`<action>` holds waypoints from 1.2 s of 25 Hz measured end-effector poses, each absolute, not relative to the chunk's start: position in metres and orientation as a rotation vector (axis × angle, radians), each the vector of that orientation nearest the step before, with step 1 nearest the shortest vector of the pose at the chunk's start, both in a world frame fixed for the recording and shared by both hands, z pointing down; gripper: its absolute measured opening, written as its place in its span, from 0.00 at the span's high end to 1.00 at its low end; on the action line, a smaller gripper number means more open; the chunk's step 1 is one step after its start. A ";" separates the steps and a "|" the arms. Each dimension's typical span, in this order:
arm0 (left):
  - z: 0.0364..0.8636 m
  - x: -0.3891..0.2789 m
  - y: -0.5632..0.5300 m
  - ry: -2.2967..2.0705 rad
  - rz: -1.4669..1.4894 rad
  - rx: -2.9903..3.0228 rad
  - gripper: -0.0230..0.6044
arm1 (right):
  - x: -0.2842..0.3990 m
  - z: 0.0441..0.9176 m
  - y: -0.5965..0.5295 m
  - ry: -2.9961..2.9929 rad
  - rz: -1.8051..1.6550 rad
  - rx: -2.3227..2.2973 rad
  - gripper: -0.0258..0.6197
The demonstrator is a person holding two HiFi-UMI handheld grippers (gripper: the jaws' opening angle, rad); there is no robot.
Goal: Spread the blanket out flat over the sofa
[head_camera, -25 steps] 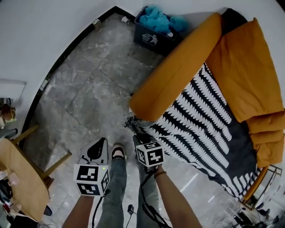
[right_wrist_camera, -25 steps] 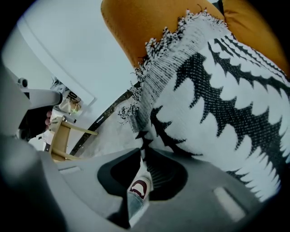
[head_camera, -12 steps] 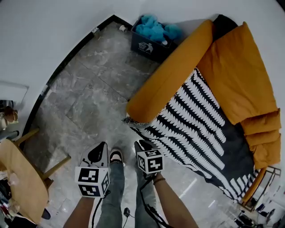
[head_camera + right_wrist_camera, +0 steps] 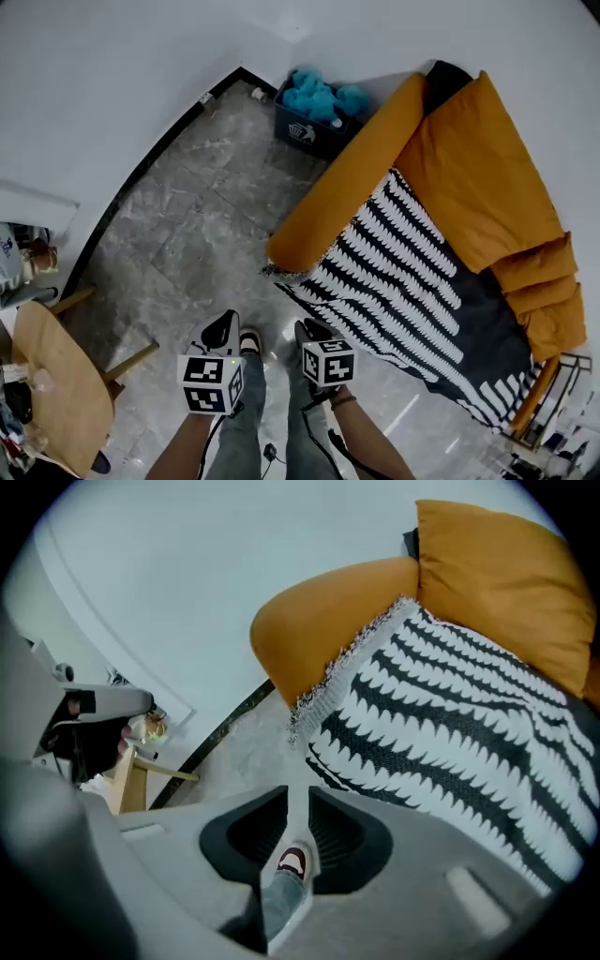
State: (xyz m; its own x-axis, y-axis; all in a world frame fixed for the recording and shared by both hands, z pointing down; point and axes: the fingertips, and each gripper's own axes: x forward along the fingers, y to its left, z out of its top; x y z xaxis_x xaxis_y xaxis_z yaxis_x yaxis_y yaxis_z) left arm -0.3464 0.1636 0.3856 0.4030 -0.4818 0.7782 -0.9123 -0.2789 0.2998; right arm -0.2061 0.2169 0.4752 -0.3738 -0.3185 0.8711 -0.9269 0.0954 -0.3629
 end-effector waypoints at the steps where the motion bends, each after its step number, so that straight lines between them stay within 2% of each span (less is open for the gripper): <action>1: 0.379 -0.346 0.164 -1.189 0.725 1.912 0.98 | -0.205 0.466 0.219 -1.760 1.297 1.243 0.88; 22: 0.152 -0.300 0.145 -1.163 0.605 2.095 0.98 | -0.129 0.194 0.190 -1.774 1.320 1.749 0.88; 30: 0.074 -0.263 0.121 -1.155 0.556 2.251 0.98 | -0.066 0.103 0.191 -1.781 1.142 1.992 0.90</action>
